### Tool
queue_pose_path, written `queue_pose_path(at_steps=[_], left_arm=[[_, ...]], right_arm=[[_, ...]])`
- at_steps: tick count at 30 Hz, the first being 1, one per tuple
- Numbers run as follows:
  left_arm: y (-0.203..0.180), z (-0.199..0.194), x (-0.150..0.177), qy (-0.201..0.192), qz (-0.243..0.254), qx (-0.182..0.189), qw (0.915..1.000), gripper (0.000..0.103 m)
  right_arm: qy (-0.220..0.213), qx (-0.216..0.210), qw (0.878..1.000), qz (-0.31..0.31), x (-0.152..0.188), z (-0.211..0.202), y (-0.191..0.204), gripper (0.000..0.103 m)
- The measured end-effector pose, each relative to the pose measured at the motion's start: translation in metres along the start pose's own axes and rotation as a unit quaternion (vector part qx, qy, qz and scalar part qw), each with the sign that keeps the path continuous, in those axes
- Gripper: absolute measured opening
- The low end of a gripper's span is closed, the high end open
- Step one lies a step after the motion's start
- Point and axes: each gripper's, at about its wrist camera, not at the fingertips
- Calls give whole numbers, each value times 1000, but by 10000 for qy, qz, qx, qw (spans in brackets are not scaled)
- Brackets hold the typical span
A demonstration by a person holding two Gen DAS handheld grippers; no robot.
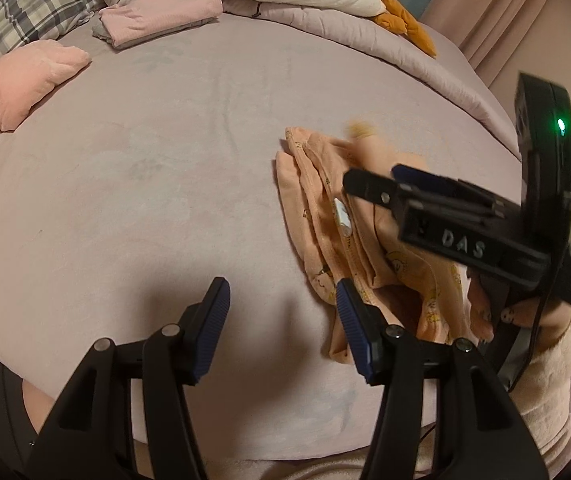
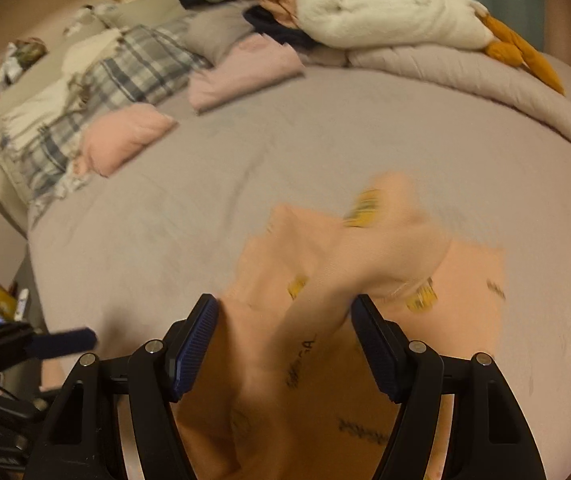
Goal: Fold small clothes
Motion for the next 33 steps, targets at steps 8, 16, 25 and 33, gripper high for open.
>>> queue_pose_path(at_steps=[8,16,25,33], left_arm=[[-12,4,-3,84,132,297,9994,65],[-47,21,-8,246,473,963,9939,70],[-55,61,6,641,691,573,9939,47],[-29,51,6,680,127,904,9935,73]], right_arm=[[-46,164,9996,245,4,-23,-13,72],[-126,943,9926,754,36,-63,-52,72],[9,1123,9846,1339,73,-76,-72,72],[198,656,9826,1728,84,-59,-74,73]])
Point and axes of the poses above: each gripper's, at about its wrist camera, not at the fingertips, and z roughly the way its jaws point, y to its left, x to its underside, and after that the axes turned 2 degrees about z, right-handed
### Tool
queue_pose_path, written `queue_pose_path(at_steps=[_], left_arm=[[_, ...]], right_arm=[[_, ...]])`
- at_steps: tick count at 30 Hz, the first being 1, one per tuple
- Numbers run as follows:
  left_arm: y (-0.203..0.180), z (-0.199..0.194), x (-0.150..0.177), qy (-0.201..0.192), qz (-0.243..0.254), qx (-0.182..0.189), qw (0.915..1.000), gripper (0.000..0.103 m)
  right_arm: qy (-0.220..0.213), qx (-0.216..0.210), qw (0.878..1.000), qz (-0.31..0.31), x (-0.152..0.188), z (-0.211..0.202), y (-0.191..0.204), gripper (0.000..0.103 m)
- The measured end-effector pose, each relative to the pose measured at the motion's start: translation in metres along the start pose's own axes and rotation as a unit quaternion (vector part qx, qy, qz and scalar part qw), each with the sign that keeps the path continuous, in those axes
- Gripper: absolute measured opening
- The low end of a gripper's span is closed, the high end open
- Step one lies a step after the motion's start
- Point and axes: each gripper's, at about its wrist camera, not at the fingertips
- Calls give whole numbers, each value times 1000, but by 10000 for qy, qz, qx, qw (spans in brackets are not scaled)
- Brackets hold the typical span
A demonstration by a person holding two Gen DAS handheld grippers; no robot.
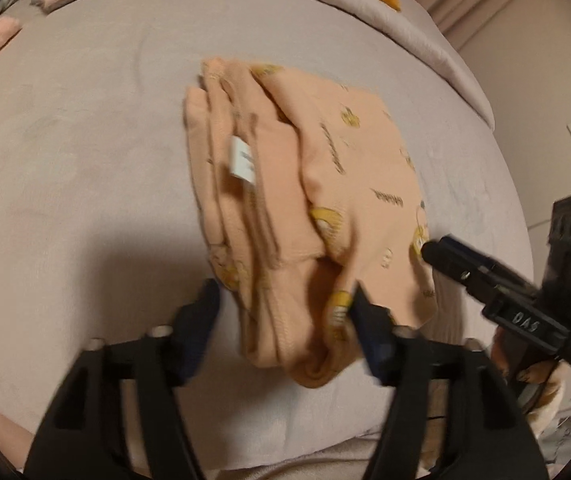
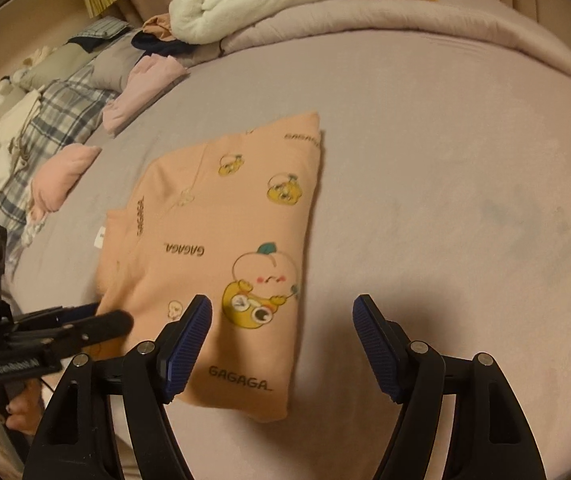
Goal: Fold small clothes
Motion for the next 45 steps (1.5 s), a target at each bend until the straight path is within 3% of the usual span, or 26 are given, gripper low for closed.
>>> queue_pose_path(at_steps=[4,11,12,15,16,18,20,26,31,36,40,41,44,45], left_arm=[[6,1,-10,-125,-76,343,9993,84],[12,34,-28,136,-181,380,9990,85],[11,36,-29,102,-156,365,9992,82],[4,38,-29,-34,38,275,9996,59],[3,39,-30,-57,37,267,9996,48],[-3,40,-33,-118,41,332,9994,38],[-8,36,-35,-203,71,295,9993,34],[-36,14,-55,-672,413,422,9960,32],[-52,20,-81,-855,476,568,9936,32],[-61,43,-96,-703,445,507,9952,34],[-60,56,-98,-427,451,327,9975,45],[-60,56,-98,-409,475,302,9976,46],[-61,47,-96,-485,559,158,9971,66],[-62,40,-95,-590,577,114,9965,74]], right_arm=[[60,-303,9995,114,-6,12,5,73],[194,-605,9974,347,-12,38,8,73],[184,-662,9970,364,-11,38,7,73],[103,-850,9953,447,-12,42,6,70],[86,-859,9951,474,-12,44,6,67],[61,-916,9942,566,-14,46,5,47],[0,-1042,9926,619,-16,41,6,30],[-373,-807,9955,334,-30,13,11,26],[-714,-718,9945,277,-55,-2,-2,26],[-761,-453,9958,211,-67,4,-16,26],[-617,111,9977,266,-66,14,-19,27],[-593,198,9976,313,-65,15,-20,31],[-584,252,9969,467,-61,12,-26,38],[-609,324,9965,476,-60,9,-27,47]])
Point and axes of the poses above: each gripper's, at about its wrist camera, not at the fingertips, and z roughly the way its jaws point, y to its left, x to its underside, and after that the axes turned 2 degrees about z, right-handed
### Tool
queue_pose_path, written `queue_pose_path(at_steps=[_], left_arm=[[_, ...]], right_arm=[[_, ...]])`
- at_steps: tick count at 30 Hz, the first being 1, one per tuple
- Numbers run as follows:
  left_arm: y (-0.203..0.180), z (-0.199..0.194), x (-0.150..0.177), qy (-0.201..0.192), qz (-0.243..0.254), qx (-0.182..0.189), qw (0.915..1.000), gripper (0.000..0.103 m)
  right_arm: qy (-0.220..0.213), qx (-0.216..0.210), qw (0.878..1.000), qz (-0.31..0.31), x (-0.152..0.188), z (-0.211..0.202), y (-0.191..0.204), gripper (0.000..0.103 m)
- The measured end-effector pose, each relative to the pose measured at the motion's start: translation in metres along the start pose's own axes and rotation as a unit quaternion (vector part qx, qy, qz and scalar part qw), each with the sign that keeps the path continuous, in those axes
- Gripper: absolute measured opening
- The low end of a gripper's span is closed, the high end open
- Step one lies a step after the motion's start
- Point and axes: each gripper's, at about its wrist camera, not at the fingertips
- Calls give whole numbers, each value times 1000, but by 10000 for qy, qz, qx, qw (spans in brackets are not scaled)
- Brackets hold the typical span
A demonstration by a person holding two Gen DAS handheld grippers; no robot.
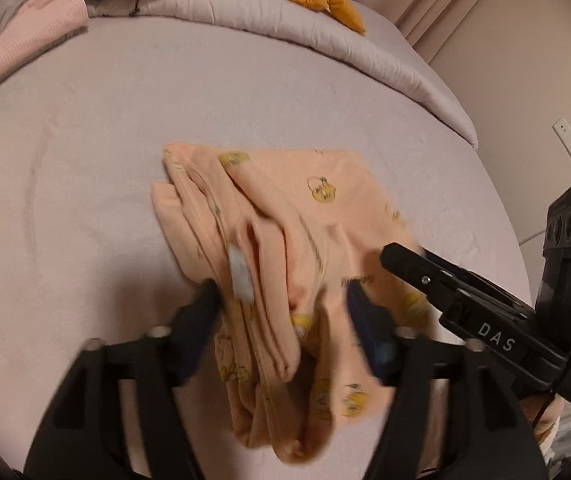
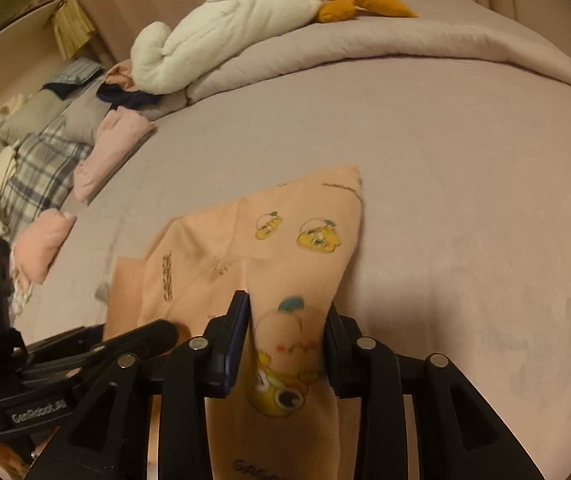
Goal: Fold small clothes
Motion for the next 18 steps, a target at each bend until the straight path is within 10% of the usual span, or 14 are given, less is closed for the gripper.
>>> queue_pose_path(at_steps=[7,18], left_arm=[[-12,-66,-3,-949,312,-337,9944,103],[-22,-110,19,-1263,402,-708,9886,103]], right_arm=[[-810,-53,9967,-67,-5,-60,12,82],[-1289,131,9910,-332,4,-115,41,92]])
Point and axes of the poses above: each gripper's, at about its wrist camera, not at the fingertips, and z roughly the way its jaws point, y to its left, x to its underside, and after that the axes turned 2 degrees about z, right-handed
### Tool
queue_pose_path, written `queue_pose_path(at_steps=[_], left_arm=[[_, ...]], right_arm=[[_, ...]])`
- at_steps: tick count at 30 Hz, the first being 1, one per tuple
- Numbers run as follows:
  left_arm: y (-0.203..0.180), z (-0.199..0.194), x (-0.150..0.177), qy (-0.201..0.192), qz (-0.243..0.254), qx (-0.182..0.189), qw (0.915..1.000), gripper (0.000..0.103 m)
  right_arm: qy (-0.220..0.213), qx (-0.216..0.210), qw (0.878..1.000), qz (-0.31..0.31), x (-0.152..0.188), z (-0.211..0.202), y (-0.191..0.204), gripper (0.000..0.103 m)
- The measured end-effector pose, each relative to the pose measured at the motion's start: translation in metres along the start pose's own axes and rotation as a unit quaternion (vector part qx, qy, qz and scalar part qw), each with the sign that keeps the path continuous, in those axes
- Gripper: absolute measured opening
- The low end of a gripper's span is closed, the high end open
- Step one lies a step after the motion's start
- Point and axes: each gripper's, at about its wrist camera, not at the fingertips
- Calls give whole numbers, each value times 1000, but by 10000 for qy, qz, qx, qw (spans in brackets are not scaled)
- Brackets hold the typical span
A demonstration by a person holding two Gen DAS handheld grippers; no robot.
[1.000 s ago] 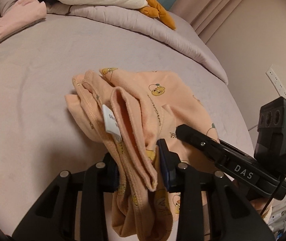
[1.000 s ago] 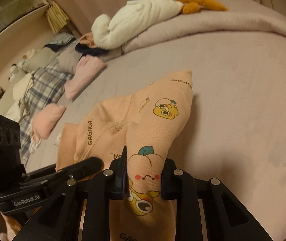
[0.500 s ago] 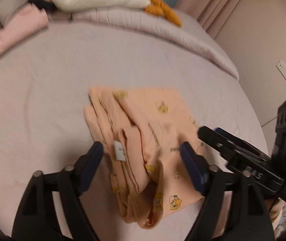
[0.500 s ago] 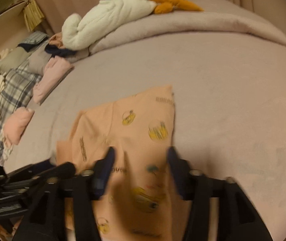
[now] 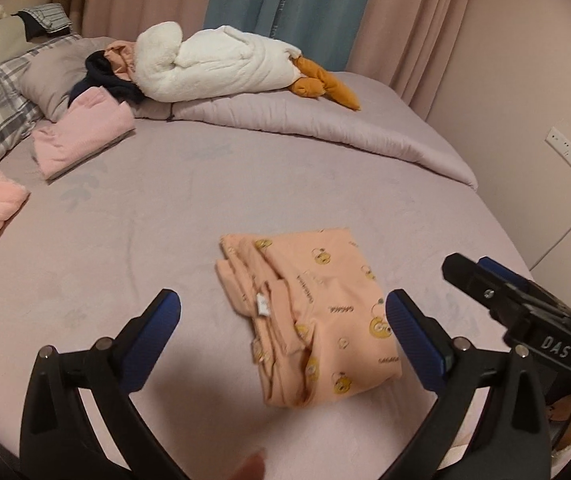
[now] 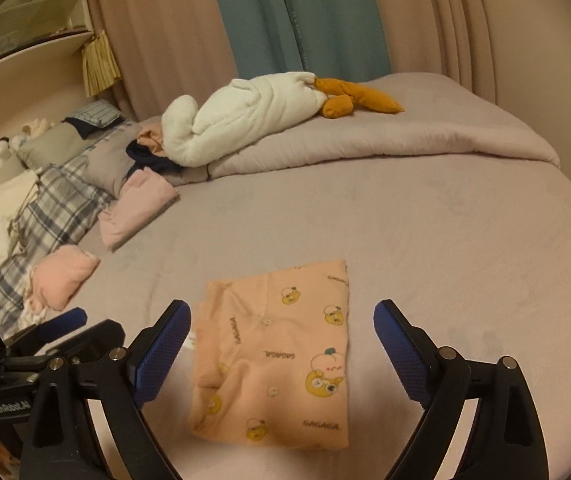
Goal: Fold small clothes
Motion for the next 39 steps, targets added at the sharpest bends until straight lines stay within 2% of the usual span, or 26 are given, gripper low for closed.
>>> queue_pose_path(at_steps=[5,10,18,32,39], left_arm=[[7,-5,9,19,-373,-49,9993,103],[4,-10,16,58,-211,-345,9992,103],[2,-12,25,153,-218,-448,9986,103],[-13,-13,36,254,-49,-345,9991,102],[-13,-16,35,256,-123,-276,9992,102]], right_arm=[[84,18,10000,-3,7,1,5,92],[147,99,9998,-69,12,2,9,92],[166,144,9997,-116,18,-1,10,92],[133,191,9997,-118,22,-7,6,92],[205,208,9995,-89,23,-4,5,92]])
Point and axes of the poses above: each gripper's, at about its wrist camera, not at the fingertips, and z roughly the way its jaws point, y to its left, x to its underside, and after that the axes turned 2 degrees about z, right-handed
